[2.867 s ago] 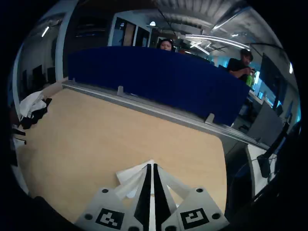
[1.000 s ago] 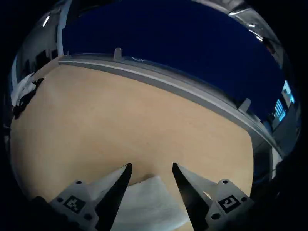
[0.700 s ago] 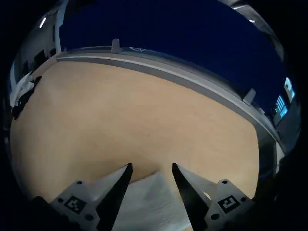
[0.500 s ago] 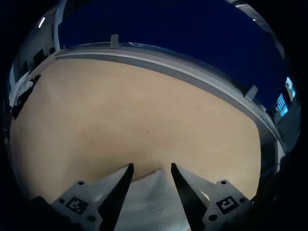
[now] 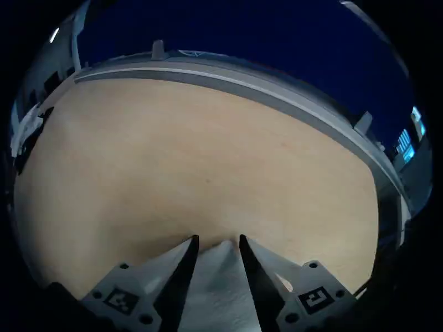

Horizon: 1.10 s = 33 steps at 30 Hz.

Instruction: Fold towel

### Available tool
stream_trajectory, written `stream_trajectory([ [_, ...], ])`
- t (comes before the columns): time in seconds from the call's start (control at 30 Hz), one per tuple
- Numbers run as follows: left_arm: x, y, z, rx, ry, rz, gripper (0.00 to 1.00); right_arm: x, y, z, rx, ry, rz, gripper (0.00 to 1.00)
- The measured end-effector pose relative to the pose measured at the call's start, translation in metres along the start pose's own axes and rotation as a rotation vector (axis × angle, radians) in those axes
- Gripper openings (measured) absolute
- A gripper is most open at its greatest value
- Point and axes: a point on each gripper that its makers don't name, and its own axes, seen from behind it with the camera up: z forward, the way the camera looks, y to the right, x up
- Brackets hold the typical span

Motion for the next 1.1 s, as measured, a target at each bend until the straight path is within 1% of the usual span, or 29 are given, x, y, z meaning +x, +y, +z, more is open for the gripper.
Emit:
stream_trajectory([
  [0.13,0.001,0.0,0.0,0.0,0.0,0.0,0.98,0.0,0.0,0.001,0.001,-0.004,0.004,0.38],
  [0.33,0.003,0.002,0.0,-0.002,0.001,0.002,0.98,0.0,-0.001,0.002,0.004,-0.003,0.002,0.31],
  [0.47,0.003,0.004,-0.001,-0.004,0.002,0.002,0.98,0.001,0.0,0.002,-0.003,0.0,-0.006,0.21],
  [0.53,0.003,0.005,-0.001,-0.005,0.002,0.002,0.98,0.002,0.002,0.001,-0.01,0.006,-0.007,0.13],
  [0.6,0.003,0.006,-0.002,-0.007,0.004,0.003,0.98,0.003,0.003,0.0,-0.017,0.013,-0.005,0.08],
  [0.8,0.005,0.007,-0.003,-0.009,0.007,0.005,0.98,0.006,0.001,-0.007,-0.002,0.037,-0.003,0.06],
  [0.9,0.005,0.009,-0.004,-0.012,0.009,0.005,0.98,0.007,-0.002,-0.011,0.002,0.043,-0.016,0.05],
  [1.0,0.007,0.01,-0.004,-0.014,0.013,0.006,0.98,0.009,-0.001,-0.018,-0.004,0.062,-0.024,0.05],
  [1.1,0.009,0.012,-0.004,-0.02,0.019,0.008,0.98,0.012,-0.002,-0.028,0.004,0.088,-0.009,0.05],
])
